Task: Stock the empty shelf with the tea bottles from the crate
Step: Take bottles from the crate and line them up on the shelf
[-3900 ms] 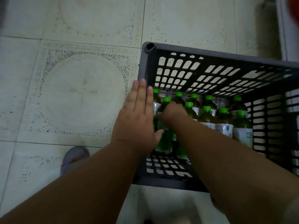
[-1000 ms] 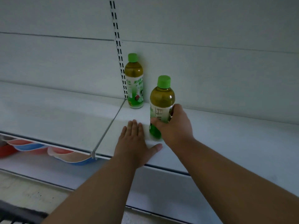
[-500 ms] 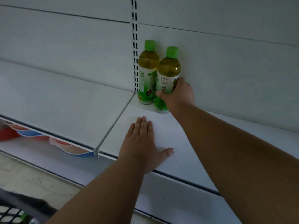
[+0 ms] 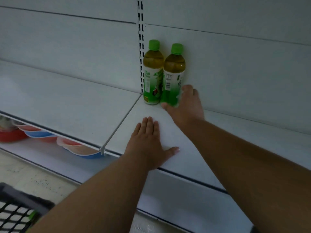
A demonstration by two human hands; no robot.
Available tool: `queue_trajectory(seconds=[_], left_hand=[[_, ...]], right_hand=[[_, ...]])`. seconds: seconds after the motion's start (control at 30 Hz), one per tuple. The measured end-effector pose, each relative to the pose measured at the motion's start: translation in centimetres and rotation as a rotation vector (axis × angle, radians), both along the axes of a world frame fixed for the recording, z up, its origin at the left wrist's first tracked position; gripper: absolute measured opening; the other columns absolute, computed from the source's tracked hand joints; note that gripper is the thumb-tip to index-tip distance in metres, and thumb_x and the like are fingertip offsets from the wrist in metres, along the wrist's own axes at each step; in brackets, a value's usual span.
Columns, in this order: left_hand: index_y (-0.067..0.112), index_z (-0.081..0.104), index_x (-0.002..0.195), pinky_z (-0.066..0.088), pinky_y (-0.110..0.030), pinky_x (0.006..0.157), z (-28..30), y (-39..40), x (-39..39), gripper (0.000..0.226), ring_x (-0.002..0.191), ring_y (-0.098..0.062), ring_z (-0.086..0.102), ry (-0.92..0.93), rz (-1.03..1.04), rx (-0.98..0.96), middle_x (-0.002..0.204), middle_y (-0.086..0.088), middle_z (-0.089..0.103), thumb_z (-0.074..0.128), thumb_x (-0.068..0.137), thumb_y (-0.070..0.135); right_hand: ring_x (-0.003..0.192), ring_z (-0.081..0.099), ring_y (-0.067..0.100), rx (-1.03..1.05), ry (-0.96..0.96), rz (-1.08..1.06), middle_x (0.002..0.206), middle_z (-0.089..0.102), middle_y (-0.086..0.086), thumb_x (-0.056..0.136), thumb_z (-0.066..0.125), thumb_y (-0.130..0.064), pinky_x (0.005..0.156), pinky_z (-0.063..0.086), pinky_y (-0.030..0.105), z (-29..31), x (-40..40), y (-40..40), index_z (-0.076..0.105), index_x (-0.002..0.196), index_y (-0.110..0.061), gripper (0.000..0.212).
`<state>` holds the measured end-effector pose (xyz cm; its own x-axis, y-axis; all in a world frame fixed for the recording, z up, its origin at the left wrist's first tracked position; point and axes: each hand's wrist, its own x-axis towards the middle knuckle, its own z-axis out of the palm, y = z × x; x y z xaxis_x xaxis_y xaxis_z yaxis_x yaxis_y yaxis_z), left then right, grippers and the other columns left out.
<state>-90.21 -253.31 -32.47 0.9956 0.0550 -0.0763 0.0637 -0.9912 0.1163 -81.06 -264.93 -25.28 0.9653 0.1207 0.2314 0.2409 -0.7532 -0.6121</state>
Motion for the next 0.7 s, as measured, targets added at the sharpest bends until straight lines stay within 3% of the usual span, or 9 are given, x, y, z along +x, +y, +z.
queue_trajectory(seconds=[0.13, 0.27, 0.33, 0.53, 0.7], left_hand=[[0.006, -0.006, 0.158, 0.002, -0.037, 0.121, 2.2, 0.1, -1.5, 0.118, 0.153, -0.023, -0.002, 0.038, 0.036, -0.104, 0.168, -0.011, -0.001, 0.037, 0.081, 0.085], [0.014, 0.025, 0.155, 0.031, -0.042, 0.113, 4.8, 2.5, -8.6, 0.099, 0.140, -0.028, 0.035, -0.176, 0.058, -0.087, 0.155, -0.010, 0.036, 0.053, 0.083, 0.075], [0.017, 0.037, 0.150, 0.040, -0.043, 0.107, 6.0, 4.6, -13.6, 0.090, 0.130, -0.027, 0.044, -0.215, 0.119, -0.057, 0.144, -0.007, 0.046, 0.061, 0.081, 0.070], [0.033, 0.036, 0.149, 0.042, -0.040, 0.101, 9.3, 9.7, -30.4, 0.078, 0.128, -0.023, 0.044, -0.091, 0.448, 0.140, 0.142, 0.002, 0.047, 0.047, 0.085, 0.075], [0.039, 0.037, 0.147, 0.046, -0.043, 0.094, 10.6, 10.7, -42.5, 0.076, 0.120, -0.025, 0.047, -0.089, 0.766, 0.170, 0.136, 0.002, 0.049, 0.041, 0.083, 0.080]], right_hand=[[0.129, 0.046, 0.029, -0.228, -0.032, 0.202, 0.141, 0.046, 0.008, 0.084, 0.073, -0.047, 0.105, 0.043, 0.043, 1.1, -5.8, -2.3, 0.041, 0.145, -0.016, 0.075], [0.133, 0.043, 0.028, -0.349, 0.060, 0.502, 0.149, 0.039, 0.006, 0.085, 0.072, -0.048, 0.106, 0.041, 0.042, 3.4, -10.7, -2.7, 0.031, 0.152, -0.025, 0.082], [0.127, 0.047, 0.029, -0.442, 0.049, 0.618, 0.146, 0.040, 0.006, 0.082, 0.073, -0.051, 0.101, 0.045, 0.042, 4.2, -13.4, -1.3, 0.029, 0.152, -0.028, 0.086], [0.120, 0.052, 0.031, -0.560, -0.161, 0.910, 0.135, 0.048, 0.007, 0.083, 0.066, -0.056, 0.093, 0.045, 0.043, 5.8, -24.4, 7.2, 0.037, 0.145, -0.029, 0.074], [0.119, 0.052, 0.031, -0.621, -0.244, 1.173, 0.128, 0.051, 0.007, 0.084, 0.063, -0.056, 0.092, 0.044, 0.046, 6.4, -34.4, 13.5, 0.040, 0.138, -0.032, 0.063]])
